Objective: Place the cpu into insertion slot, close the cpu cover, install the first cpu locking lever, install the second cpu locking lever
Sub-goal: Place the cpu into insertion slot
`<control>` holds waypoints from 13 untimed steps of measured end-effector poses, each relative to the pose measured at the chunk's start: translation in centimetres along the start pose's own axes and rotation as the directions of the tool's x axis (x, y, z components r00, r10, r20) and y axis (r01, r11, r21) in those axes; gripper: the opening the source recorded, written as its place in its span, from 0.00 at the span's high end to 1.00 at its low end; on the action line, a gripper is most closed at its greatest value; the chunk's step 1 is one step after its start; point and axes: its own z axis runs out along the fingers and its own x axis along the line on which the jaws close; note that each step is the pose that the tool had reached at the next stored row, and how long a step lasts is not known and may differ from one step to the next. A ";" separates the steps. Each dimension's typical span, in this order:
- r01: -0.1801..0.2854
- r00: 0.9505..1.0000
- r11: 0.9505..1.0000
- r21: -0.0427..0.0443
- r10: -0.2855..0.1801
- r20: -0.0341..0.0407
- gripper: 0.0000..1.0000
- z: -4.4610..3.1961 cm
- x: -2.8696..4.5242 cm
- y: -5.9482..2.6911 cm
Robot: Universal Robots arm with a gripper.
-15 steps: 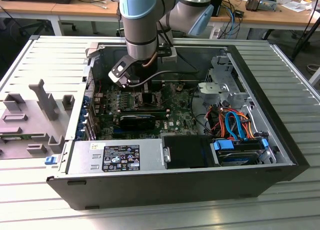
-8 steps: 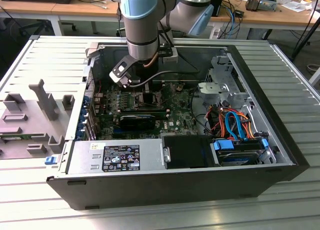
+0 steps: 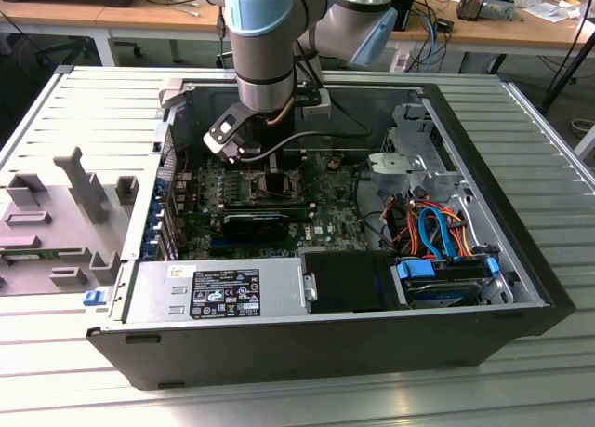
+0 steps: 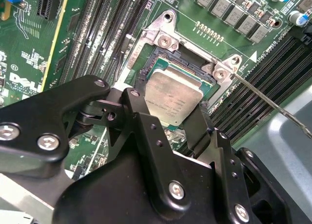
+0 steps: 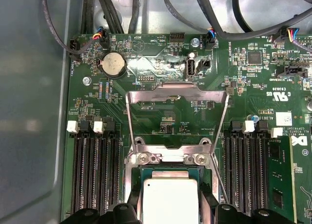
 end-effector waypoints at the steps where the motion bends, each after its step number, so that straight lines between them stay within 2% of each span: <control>1: 0.000 1.000 1.000 0.000 0.000 0.000 0.45 0.00 0.00 0.00; 7: 0.000 1.000 1.000 -0.001 0.000 -0.001 0.44 0.04 0.02 0.01; 8: 0.000 1.000 1.000 -0.001 0.000 -0.001 0.38 0.03 0.01 0.00; 13: 0.000 1.000 1.000 0.000 0.000 0.000 0.38 0.01 -0.02 0.00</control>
